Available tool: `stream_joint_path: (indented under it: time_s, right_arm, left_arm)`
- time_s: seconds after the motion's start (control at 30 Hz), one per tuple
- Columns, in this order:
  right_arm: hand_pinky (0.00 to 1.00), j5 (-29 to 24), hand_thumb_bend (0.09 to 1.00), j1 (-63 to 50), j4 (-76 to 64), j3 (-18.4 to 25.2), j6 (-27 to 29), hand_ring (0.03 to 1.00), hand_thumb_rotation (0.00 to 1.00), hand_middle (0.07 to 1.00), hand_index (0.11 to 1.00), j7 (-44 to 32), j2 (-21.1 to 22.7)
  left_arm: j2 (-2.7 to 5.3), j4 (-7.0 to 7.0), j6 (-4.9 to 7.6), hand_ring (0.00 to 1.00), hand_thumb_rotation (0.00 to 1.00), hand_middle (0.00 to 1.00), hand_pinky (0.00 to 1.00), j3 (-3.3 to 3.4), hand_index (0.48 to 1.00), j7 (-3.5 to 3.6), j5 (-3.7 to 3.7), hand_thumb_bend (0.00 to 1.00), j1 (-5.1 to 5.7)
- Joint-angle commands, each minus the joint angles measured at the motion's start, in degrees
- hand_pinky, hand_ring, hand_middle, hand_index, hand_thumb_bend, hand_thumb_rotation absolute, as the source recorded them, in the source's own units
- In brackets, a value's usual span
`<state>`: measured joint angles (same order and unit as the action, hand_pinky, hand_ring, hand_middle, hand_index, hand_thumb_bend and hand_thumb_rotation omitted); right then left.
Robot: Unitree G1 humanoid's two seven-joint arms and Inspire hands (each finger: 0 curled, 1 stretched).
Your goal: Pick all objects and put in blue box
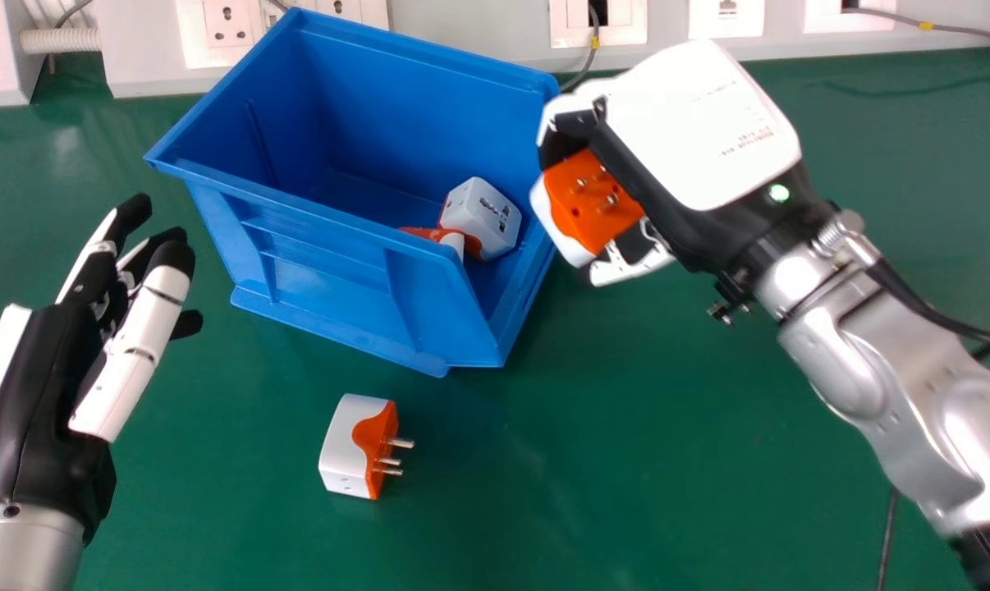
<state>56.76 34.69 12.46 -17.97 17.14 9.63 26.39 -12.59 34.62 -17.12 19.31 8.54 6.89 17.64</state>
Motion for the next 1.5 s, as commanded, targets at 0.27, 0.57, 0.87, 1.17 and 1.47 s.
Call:
stream_joint_path:
  time_s: [0.27,0.57,0.87,1.17,1.47]
  right_arm:
    - [0.34,1.2,0.495,13.3,13.4,-5.2,-1.1,0.421,0.00,0.525,0.498,3.5,-4.0]
    - [0.34,0.7,0.496,21.1,27.0,-9.1,1.3,0.429,0.00,0.524,0.496,9.1,-6.8]
    - [0.34,0.9,0.496,27.6,38.6,-12.3,1.8,0.434,0.00,0.521,0.498,12.2,-9.7]
    - [0.34,2.1,0.496,32.6,48.2,-15.9,-0.7,0.440,0.00,0.525,0.490,18.7,-13.2]
    - [0.36,2.8,0.499,37.8,55.2,-20.5,-2.7,0.444,0.00,0.511,0.482,21.0,-16.2]
  left_arm:
    - [0.83,-0.65,6.09,0.89,0.73,0.91,0.80,1.50,0.949,0.76,1.25,0.40,3.48]
    - [1.19,-2.38,10.00,0.89,0.72,0.91,0.80,1.83,0.953,1.65,1.87,0.39,5.87]
    - [0.99,-2.79,10.99,0.89,0.71,0.91,0.80,1.91,0.958,1.96,2.80,0.37,6.93]
    - [1.28,-4.22,12.37,0.89,0.72,0.92,0.81,1.35,0.963,2.13,2.64,0.37,6.91]
    - [1.39,-5.05,13.15,0.90,0.73,0.92,0.82,1.22,0.969,2.20,2.69,0.35,6.81]
